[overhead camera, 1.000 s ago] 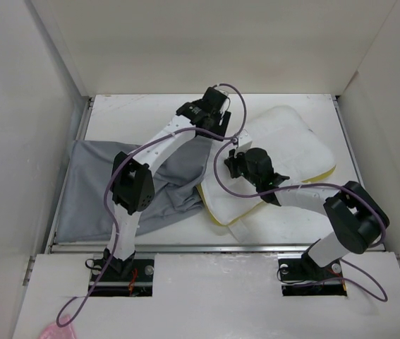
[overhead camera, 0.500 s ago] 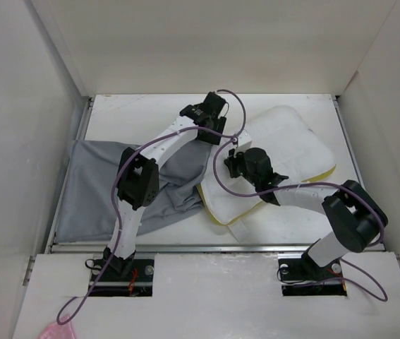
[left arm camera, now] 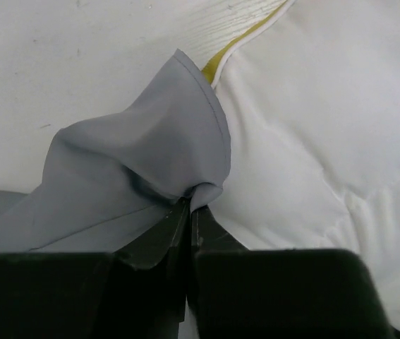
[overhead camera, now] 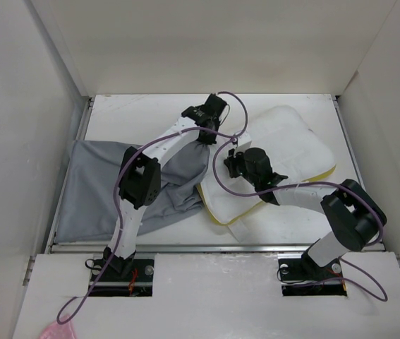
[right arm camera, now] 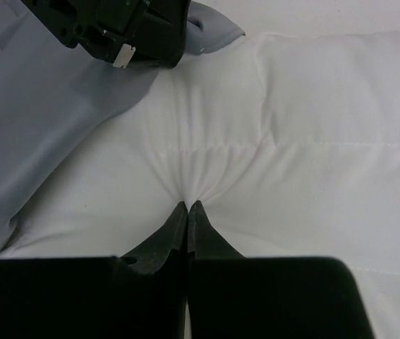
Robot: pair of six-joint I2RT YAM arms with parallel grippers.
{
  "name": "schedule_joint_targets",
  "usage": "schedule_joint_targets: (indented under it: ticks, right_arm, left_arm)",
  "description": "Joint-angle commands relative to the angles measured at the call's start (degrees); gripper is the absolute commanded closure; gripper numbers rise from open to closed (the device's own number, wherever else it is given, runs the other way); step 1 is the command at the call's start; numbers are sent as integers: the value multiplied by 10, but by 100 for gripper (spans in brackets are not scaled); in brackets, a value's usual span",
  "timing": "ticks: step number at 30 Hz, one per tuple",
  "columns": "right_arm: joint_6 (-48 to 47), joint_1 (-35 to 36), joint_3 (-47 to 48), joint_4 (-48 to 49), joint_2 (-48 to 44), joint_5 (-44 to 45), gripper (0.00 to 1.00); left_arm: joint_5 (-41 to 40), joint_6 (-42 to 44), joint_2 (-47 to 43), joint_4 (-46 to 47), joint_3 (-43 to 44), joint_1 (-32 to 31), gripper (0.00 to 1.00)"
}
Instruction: Put the pillow into the pillowcase
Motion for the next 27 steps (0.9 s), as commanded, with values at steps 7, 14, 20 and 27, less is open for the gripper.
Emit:
schedule_joint_targets:
  ticks: [7, 14, 20, 27]
  right_arm:
    - [-16, -3, 12, 125, -19, -41, 100]
    - [-7, -3, 18, 199, -30, -73, 100]
    - [36, -3, 18, 214, -35, 47, 100]
    - [75, -9, 105, 79, 33, 204, 75]
  left_arm:
    - [67, 56, -19, -39, 119, -24, 100]
    - [140, 106, 19, -44, 172, -77, 100]
    - [216, 85, 46, -45, 165, -77, 100]
    - [170, 40, -8, 5, 86, -62, 0]
